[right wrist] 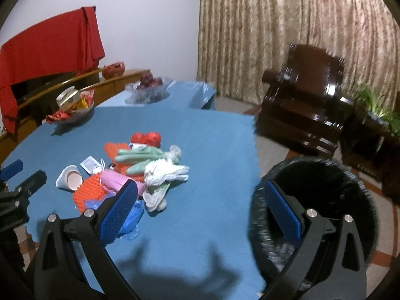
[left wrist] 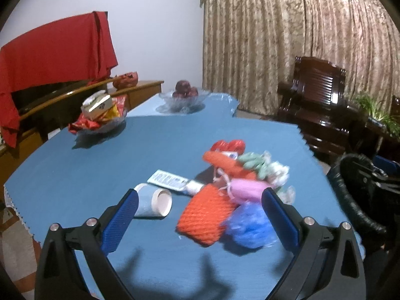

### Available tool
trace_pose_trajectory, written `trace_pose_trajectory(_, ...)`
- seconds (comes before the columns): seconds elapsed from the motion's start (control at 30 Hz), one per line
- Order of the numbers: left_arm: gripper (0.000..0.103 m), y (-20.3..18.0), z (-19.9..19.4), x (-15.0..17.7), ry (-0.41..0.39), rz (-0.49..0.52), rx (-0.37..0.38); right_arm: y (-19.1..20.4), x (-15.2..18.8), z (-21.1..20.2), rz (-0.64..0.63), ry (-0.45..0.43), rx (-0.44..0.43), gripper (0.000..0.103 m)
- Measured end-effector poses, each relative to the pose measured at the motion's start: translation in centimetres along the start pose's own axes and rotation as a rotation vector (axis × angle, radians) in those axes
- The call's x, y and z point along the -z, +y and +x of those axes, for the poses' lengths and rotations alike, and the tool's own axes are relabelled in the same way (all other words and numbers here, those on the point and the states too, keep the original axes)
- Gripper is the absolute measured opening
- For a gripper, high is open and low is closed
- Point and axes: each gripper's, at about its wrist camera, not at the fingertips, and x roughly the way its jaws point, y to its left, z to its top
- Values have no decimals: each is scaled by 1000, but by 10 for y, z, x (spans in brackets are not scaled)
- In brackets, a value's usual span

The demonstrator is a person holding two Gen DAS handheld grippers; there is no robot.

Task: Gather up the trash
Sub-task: 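Grasp the pink mask with the left gripper while the right gripper grasps the white cloth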

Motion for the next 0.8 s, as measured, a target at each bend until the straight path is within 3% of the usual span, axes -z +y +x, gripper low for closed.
trace_pose_trajectory(0.1,95,8,17,9,30,-9,-8,8,5,30,-10,62,-42,79)
trace_pose_trajectory(0.43,86,13,54,15,79,-13,4,34,14,99,-52,183,-102,67)
trace_pose_trajectory(0.53,86,12,58,15,87,-15,13,40,20,114,-68,230,-136,58)
trace_pose_trajectory(0.63,86,11,61,15,95,-13,20,44,23,122,-75,252,-202,38)
trace_pose_trajectory(0.67,85,10,62,16,100,-12,26,46,24,122,-81,263,-234,27)
trace_pose_trajectory(0.8,85,5,63,17,106,-11,47,43,22,116,-74,263,-273,14)
